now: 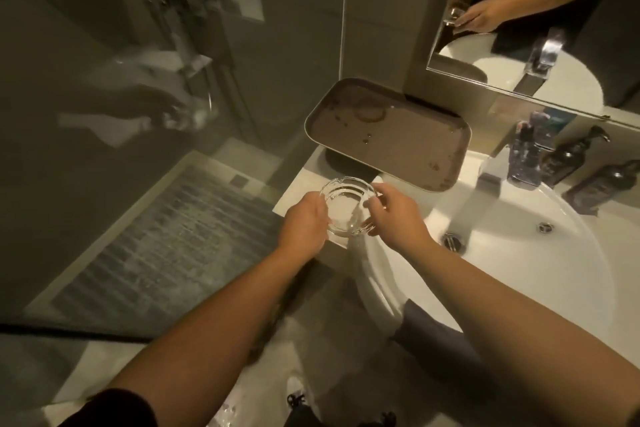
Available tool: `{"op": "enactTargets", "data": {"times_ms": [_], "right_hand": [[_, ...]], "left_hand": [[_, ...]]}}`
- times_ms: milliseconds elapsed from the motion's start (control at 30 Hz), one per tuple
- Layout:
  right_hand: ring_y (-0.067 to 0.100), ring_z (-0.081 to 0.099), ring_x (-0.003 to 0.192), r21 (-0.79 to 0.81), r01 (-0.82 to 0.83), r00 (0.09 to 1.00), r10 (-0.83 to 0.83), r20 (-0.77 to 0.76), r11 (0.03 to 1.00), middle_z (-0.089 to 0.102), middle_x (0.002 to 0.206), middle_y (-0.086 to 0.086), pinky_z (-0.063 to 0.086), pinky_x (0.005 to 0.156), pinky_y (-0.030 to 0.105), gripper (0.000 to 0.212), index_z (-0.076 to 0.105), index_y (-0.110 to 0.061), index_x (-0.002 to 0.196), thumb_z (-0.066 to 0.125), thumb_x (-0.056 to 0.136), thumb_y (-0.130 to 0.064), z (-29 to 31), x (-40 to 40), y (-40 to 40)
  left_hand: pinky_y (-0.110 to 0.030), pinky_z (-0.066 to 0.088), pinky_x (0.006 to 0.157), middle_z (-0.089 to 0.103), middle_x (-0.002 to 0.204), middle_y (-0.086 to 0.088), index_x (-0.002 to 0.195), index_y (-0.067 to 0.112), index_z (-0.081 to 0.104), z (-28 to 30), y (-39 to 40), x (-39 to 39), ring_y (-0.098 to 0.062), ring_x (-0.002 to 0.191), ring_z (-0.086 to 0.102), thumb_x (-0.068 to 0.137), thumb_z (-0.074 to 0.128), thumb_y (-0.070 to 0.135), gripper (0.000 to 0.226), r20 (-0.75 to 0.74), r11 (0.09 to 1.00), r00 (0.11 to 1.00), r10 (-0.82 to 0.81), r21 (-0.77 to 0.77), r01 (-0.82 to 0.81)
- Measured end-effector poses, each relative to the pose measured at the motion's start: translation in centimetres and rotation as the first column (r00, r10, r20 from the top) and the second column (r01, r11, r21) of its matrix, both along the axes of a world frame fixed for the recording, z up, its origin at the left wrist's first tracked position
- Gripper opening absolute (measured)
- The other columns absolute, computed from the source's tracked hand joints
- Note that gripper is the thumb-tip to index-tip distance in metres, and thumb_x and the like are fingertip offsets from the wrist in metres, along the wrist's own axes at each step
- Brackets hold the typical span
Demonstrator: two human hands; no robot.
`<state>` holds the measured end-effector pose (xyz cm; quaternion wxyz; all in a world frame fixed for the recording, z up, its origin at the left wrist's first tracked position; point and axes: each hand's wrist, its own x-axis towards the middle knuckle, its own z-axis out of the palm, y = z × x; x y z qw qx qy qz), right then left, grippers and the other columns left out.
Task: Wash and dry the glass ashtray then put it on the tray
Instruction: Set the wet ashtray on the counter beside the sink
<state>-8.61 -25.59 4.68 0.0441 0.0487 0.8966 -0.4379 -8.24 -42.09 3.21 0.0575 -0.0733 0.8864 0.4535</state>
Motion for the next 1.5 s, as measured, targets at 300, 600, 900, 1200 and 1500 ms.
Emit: {"op": "enactTargets", "data": {"times_ms": [300, 600, 900, 1200, 1500], "right_hand": [[0.031, 0.061, 0.079, 0.601, -0.191, 0.981, 0.134, 0.138, 0.776, 0.067, 0.096, 0.013, 0.049, 0.067, 0.035, 0.021, 0.061, -0.007, 0.104, 0.043, 0.097, -0.017, -2.9, -7.7, -5.5], [0.029, 0.060, 0.075, 0.660, -0.412, 0.909, 0.230, 0.348, 0.628, 0.058, 0.082, 0.009, 0.051, 0.071, 0.036, 0.016, 0.064, -0.005, 0.103, 0.062, 0.087, -0.003, -5.1, -11.0, -7.3], [0.028, 0.058, 0.074, 0.675, -0.445, 0.894, 0.255, 0.368, 0.589, 0.057, 0.084, 0.010, 0.046, 0.067, 0.033, 0.021, 0.064, -0.005, 0.109, 0.060, 0.089, -0.003, -6.0, -12.1, -8.1], [0.028, 0.059, 0.075, 0.683, -0.452, 0.889, 0.234, 0.392, 0.573, 0.058, 0.084, 0.010, 0.048, 0.069, 0.034, 0.022, 0.065, -0.005, 0.110, 0.063, 0.088, -0.006, -6.6, -12.1, -8.2], [0.028, 0.062, 0.080, 0.713, -0.252, 0.961, 0.257, 0.103, 0.655, 0.065, 0.097, 0.009, 0.051, 0.067, 0.035, 0.029, 0.061, -0.012, 0.114, 0.041, 0.099, -0.027, -3.5, -9.1, -5.4]], "left_hand": [[-0.039, 0.045, 0.078, 0.067, 0.108, -0.026, 0.120, 0.002, 0.054, -3.5, -5.6, -6.6, -0.042, 0.101, 0.062, 0.106, 0.029, 0.027, 0.038, 0.051, 0.837, 0.985, -0.166, -0.521, 0.168], [-0.042, 0.048, 0.079, 0.067, 0.109, -0.024, 0.126, 0.001, 0.047, -9.0, -6.1, -9.8, -0.042, 0.100, 0.064, 0.103, 0.031, 0.015, 0.031, 0.201, 0.793, 0.968, -0.154, -0.559, 0.242], [-0.038, 0.039, 0.070, 0.066, 0.111, -0.023, 0.126, 0.002, 0.044, -9.9, -6.5, -10.6, -0.041, 0.101, 0.063, 0.101, 0.030, 0.010, 0.030, 0.218, 0.757, 0.965, -0.150, -0.602, 0.253], [-0.037, 0.042, 0.071, 0.066, 0.113, -0.020, 0.132, 0.006, 0.043, -10.1, -6.6, -10.5, -0.039, 0.103, 0.064, 0.105, 0.028, 0.021, 0.035, 0.249, 0.761, 0.959, -0.138, -0.592, 0.264], [-0.040, 0.043, 0.083, 0.052, 0.130, -0.014, 0.131, 0.010, 0.045, -5.4, -7.2, -8.1, -0.032, 0.115, 0.051, 0.101, 0.037, 0.043, 0.045, 0.177, 0.639, 0.932, -0.315, -0.687, 0.346]]}}
